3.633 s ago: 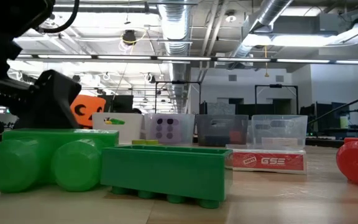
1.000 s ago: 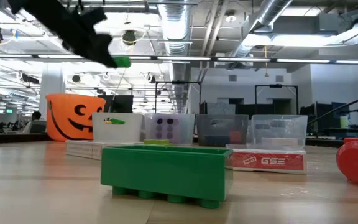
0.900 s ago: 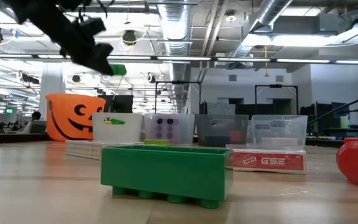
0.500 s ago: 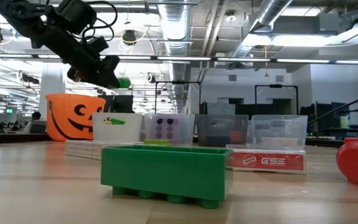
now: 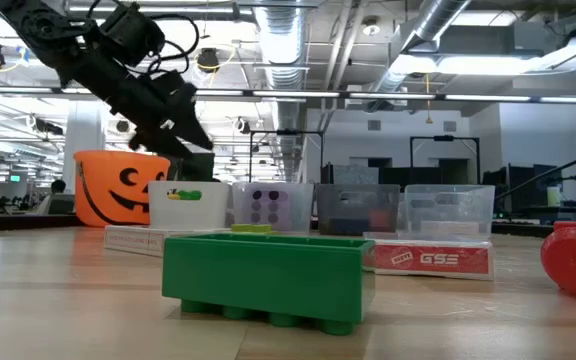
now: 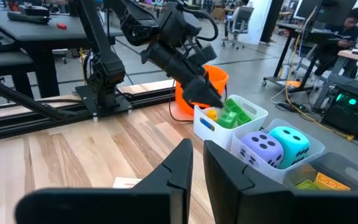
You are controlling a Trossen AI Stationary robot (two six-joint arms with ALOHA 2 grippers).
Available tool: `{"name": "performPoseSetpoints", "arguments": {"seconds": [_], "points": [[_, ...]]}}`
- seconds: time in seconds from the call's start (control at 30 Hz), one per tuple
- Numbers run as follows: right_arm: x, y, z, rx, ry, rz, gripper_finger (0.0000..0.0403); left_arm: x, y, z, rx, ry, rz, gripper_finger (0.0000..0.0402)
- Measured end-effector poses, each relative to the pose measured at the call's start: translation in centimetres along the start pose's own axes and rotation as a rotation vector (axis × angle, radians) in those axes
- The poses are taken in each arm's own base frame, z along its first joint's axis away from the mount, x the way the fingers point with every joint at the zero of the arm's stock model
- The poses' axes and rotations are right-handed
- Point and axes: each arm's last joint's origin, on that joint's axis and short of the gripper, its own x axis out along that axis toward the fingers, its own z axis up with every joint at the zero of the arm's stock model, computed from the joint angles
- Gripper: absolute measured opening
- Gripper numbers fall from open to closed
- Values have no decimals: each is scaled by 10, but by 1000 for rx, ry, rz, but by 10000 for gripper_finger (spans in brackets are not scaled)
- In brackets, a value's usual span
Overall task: Pick & Place Toys
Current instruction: Put the red game piece into the white bin
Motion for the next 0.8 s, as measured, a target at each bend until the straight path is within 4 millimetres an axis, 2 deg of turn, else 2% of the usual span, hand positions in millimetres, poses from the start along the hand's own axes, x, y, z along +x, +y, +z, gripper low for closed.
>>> {"name": "performPoseSetpoints", "arguments": {"seconds": [0.13,0.27,0.37,0.47,0.63,0.8], "points": [[4,-1,0,2,14,9,35,3,-17,-9,-9,119,-323,289],[7,-1,0,4,30,20,35,-1,-45,-14,31,161,-640,285],[10,-2,0,6,42,29,35,-12,-70,-13,84,92,-870,285],[11,-2,0,7,44,29,35,-26,-95,-12,139,-30,-1029,285],[11,-2,0,8,43,30,35,-52,-125,-19,305,-217,-1209,285],[6,0,-3,-7,63,65,35,-64,-138,-26,331,-289,-1142,285]]}}
